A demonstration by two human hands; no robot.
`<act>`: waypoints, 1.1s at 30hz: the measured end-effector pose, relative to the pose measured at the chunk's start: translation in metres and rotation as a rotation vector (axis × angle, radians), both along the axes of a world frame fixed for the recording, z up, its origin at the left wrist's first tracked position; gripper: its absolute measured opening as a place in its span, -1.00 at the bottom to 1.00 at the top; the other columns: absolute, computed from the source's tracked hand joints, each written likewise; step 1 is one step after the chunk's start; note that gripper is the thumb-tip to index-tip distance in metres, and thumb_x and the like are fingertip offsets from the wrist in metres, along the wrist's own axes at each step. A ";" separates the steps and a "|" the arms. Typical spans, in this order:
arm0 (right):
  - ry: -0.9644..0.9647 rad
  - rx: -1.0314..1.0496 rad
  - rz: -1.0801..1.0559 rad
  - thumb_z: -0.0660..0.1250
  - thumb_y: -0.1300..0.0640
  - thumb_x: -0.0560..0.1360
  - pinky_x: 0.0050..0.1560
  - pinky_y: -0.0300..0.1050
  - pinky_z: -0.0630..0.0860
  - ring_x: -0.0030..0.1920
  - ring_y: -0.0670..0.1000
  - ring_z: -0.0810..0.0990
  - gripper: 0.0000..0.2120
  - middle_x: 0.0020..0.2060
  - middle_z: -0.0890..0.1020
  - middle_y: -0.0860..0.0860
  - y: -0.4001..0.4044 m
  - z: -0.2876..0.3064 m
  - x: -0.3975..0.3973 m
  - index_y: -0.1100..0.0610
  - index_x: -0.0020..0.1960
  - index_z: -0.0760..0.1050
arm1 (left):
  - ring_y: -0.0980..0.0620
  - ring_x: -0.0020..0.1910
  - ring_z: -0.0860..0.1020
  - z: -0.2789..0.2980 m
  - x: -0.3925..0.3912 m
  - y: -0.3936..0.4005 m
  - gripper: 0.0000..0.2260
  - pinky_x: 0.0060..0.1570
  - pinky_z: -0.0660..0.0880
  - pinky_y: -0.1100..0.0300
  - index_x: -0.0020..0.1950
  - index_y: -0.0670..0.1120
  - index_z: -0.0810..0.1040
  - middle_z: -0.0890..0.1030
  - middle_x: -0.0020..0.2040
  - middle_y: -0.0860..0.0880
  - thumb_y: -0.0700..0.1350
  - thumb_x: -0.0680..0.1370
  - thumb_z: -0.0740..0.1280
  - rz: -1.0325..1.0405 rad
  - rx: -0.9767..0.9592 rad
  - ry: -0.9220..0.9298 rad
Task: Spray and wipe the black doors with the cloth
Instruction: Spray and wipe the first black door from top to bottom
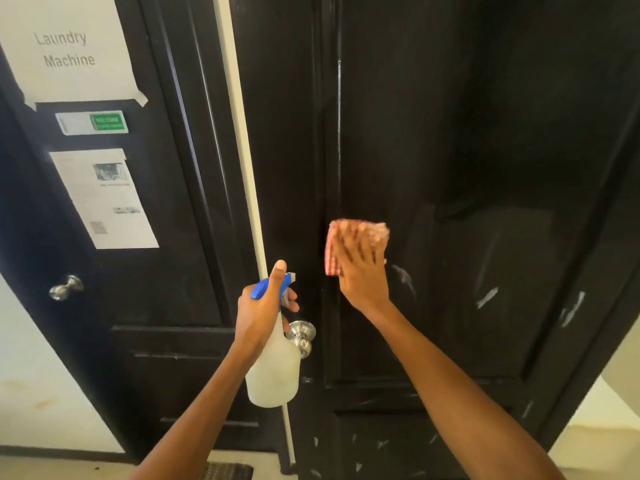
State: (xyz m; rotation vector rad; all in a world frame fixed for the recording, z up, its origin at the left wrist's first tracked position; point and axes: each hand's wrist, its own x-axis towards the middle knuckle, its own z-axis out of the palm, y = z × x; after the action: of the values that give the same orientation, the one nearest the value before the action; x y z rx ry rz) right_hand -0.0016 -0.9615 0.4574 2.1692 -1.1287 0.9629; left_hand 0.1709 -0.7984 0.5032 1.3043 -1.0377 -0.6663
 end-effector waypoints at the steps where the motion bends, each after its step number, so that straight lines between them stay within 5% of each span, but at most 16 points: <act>1: 0.104 0.006 0.022 0.31 0.20 0.51 0.58 0.29 -0.23 0.63 0.23 -0.15 -0.13 0.66 -0.06 0.11 0.001 -0.018 -0.001 0.06 0.68 -0.10 | 0.04 -0.40 0.61 -0.002 -0.002 -0.002 -0.51 -0.37 0.55 0.22 -0.06 -0.13 0.66 0.66 -0.27 -0.13 0.28 0.56 0.22 0.007 0.002 -0.007; 7: 0.604 0.052 0.171 0.24 0.26 0.52 0.62 0.17 -0.21 0.65 0.13 -0.12 -0.17 0.66 -0.02 0.03 0.007 -0.100 -0.061 0.03 0.68 -0.07 | 0.07 -0.37 0.60 -0.011 -0.013 -0.010 -0.53 -0.26 0.53 0.19 0.00 -0.09 0.67 0.64 -0.29 -0.06 0.28 0.56 0.22 0.037 0.037 0.061; 12: 0.180 0.099 -0.023 0.39 0.29 0.40 0.57 0.30 0.10 0.63 0.21 0.02 -0.04 0.64 0.13 0.08 0.001 -0.068 -0.085 0.03 0.67 -0.03 | 0.06 -0.47 0.50 -0.009 -0.021 -0.015 -0.42 -0.38 0.50 0.24 -0.19 -0.18 0.56 0.55 -0.39 -0.08 0.36 0.52 0.22 0.057 0.069 0.148; 19: -0.234 0.110 -0.049 0.43 0.29 0.51 0.61 0.20 -0.04 0.64 0.21 0.02 -0.06 0.64 0.09 0.10 0.005 -0.053 -0.067 0.06 0.67 -0.09 | 0.05 -0.39 0.59 -0.008 -0.035 -0.027 -0.40 -0.37 0.54 0.28 -0.12 -0.20 0.60 0.62 -0.33 -0.09 0.36 0.47 0.21 -0.039 0.086 0.100; 22: -0.342 0.077 -0.036 0.44 0.32 0.49 0.57 0.30 0.05 0.62 0.23 0.03 -0.03 0.63 0.11 0.13 0.001 -0.034 -0.054 0.07 0.66 -0.13 | 0.06 -0.46 0.55 -0.011 -0.037 -0.031 -0.39 -0.38 0.54 0.25 -0.14 -0.22 0.57 0.58 -0.38 -0.07 0.37 0.50 0.21 -0.037 0.139 0.088; 27: -0.290 0.001 0.091 0.28 0.30 0.55 0.61 0.22 -0.20 0.63 0.24 -0.03 -0.18 0.64 0.07 0.13 -0.009 0.004 -0.020 0.04 0.67 -0.07 | 0.05 -0.39 0.59 -0.023 -0.028 -0.028 -0.43 -0.23 0.56 0.19 -0.06 -0.13 0.64 0.62 -0.34 -0.07 0.38 0.47 0.23 0.066 0.099 0.097; 33: -0.094 -0.073 0.166 0.15 0.13 0.61 0.60 0.23 -0.17 0.63 0.24 -0.08 -0.32 0.65 0.04 0.13 -0.007 0.026 0.034 0.02 0.67 -0.03 | -0.04 -0.34 0.63 -0.032 -0.006 -0.021 -0.50 -0.23 0.62 -0.02 -0.04 -0.06 0.68 0.66 -0.31 -0.08 0.35 0.53 0.23 0.193 0.012 0.062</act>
State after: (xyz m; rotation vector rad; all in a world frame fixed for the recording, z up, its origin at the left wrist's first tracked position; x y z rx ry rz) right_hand 0.0323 -0.9684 0.4839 2.2050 -0.9514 1.1708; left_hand 0.1651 -0.8199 0.4711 1.3661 -0.8466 -0.5629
